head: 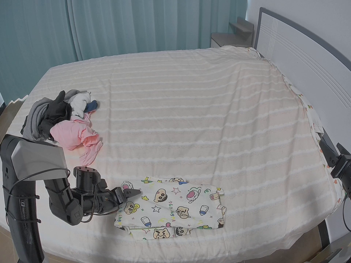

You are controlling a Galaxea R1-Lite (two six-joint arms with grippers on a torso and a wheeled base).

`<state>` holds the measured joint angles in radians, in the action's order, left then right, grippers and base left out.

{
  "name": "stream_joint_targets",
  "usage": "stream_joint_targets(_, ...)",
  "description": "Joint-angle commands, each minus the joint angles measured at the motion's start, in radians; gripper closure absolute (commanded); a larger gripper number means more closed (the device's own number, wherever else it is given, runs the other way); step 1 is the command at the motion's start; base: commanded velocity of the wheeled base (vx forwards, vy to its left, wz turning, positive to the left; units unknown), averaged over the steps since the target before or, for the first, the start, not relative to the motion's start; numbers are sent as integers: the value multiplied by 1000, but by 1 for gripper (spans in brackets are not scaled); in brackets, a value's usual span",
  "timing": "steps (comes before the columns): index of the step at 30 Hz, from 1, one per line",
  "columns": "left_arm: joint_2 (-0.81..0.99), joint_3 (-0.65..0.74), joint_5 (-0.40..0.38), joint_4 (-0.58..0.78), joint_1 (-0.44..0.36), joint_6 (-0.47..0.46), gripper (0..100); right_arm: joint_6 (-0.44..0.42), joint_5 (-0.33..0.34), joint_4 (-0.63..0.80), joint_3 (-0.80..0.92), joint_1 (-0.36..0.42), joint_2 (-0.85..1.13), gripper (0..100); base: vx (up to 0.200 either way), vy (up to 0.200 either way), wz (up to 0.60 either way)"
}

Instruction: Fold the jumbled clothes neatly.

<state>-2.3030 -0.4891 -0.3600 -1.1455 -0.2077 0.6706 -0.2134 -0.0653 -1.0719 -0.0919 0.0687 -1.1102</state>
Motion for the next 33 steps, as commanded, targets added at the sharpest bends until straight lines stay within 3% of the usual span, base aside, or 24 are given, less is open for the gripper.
stream_joint_targets(1, 2, -8, 1, 1, -13, -3, 0, 0, 5, 0, 0, 0, 6, 0, 0, 0, 0)
stream_joint_targets(9, -3, -16, 7, 1, -42, -8, 0, 0, 5, 0, 3, 0, 6, 0, 0, 0, 0)
stream_joint_targets(10, -3, -14, 7, 1, -44, -8, 100, 0, 5, 0, 3, 0, 6, 0, 0, 0, 0)
stream_joint_targets(24, 17, 30, 42, -10, -30, -40, 100, -1, 5, 1, 8, 0, 4, 0, 0, 0, 0)
stream_joint_targets(33, 188, 127, 42, -20, 229, -75, 100, -1, 5, 1, 9, 0, 3, 0, 0, 0, 0)
